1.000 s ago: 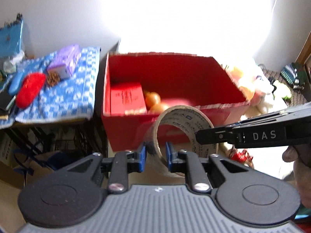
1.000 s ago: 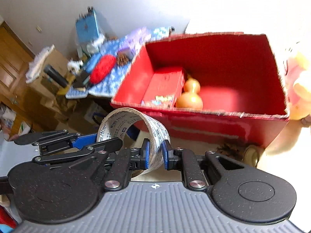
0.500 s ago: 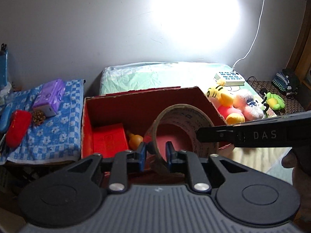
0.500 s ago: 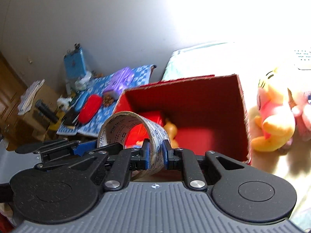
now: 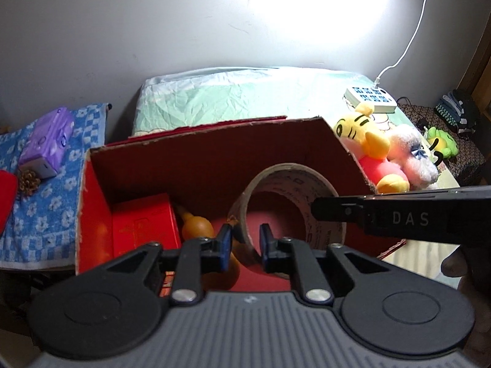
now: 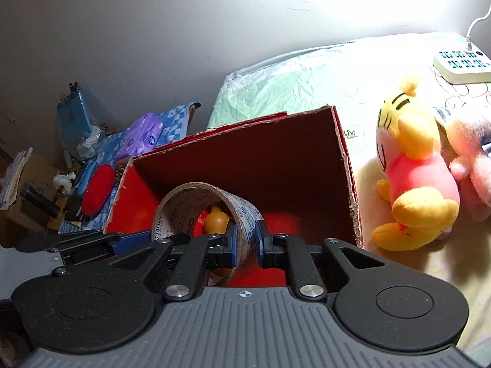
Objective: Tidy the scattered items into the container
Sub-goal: 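Carry the tape roll over into the red cardboard box with the right gripper, then lower the tape roll into the box and open the right gripper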
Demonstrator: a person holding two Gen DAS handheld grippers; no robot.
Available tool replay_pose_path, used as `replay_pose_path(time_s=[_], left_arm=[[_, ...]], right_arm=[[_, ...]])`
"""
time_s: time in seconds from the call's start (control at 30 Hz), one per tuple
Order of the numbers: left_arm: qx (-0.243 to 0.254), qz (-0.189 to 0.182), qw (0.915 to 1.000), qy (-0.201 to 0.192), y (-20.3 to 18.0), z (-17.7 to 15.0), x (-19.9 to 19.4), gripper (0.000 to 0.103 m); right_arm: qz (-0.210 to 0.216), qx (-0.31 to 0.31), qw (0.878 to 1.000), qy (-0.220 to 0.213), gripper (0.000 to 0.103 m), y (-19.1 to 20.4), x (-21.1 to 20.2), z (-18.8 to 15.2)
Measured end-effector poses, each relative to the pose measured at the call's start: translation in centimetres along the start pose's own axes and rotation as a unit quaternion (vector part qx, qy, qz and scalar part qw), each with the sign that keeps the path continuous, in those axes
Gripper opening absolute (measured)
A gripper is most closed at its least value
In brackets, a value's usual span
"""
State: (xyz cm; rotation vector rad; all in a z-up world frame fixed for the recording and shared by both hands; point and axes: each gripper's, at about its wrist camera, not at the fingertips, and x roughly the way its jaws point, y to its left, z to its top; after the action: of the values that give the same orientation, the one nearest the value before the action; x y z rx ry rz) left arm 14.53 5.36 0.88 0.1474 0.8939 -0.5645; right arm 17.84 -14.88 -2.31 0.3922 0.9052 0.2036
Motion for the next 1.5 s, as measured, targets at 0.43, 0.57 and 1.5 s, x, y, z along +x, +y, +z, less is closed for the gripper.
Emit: replay_pose_path(time_s=[0.43, 0.57, 1.5], left_arm=[[0.017, 0.015, 0.9949, 0.098, 0.2, 3.7, 8.9, 0.012], [0.009, 0.019, 0.9921, 0.123, 1.0, 3.8, 10.7, 0.012], [-0.02, 0.045, 0.9877, 0.148, 2.5, 4.4, 13.0, 0.029]], right_arm=[[-0.089, -0.011, 0.994, 0.059, 0.012, -0.8, 5.6, 2.8], [-0.109, -0.021, 0.99, 0.084, 0.011, -0.7, 7.7, 3.3], [-0.098, 0.022, 0.987, 0.129, 0.017, -2.3, 11.5, 4.4]])
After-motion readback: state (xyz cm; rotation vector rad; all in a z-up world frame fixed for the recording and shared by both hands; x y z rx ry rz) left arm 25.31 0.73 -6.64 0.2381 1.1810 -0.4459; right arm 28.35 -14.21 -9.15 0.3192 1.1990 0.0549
